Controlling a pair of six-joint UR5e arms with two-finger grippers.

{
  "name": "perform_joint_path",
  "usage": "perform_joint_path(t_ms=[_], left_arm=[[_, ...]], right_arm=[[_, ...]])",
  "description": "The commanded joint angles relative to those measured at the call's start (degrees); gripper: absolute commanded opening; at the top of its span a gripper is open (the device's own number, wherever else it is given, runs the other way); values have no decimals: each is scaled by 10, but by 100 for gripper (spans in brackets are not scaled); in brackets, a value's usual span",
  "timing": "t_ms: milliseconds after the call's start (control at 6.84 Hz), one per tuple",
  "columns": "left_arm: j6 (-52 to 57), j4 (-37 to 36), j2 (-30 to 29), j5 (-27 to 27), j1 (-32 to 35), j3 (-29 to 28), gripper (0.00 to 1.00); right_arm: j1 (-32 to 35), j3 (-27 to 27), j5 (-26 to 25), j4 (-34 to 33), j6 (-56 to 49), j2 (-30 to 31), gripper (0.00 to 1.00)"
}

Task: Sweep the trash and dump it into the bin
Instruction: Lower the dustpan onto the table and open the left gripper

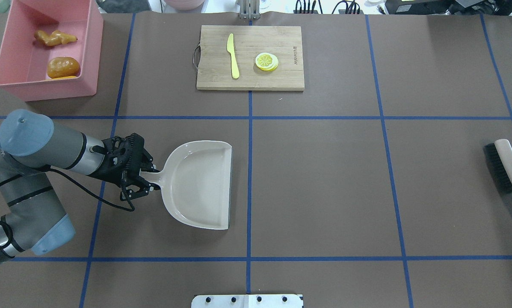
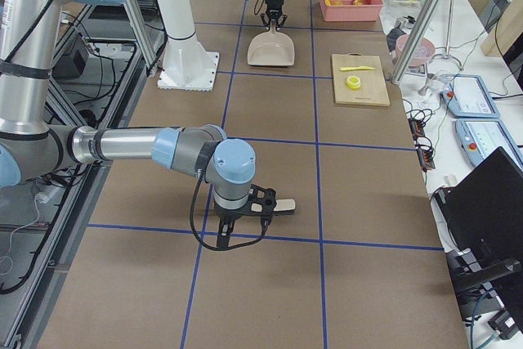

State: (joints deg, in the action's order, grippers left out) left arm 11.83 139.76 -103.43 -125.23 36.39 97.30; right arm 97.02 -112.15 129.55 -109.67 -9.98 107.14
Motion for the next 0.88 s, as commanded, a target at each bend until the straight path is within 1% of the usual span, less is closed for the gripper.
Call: perform_joint_path(t_ms=[0,731], left_arm=[[-1,-1,-5,-2,0,-4,0],[-4,-2,-27,-2,0,-20,0]], right_arm=[[0,0,0,1,-1,0,100],[0,0,0,1,-3,0,100]])
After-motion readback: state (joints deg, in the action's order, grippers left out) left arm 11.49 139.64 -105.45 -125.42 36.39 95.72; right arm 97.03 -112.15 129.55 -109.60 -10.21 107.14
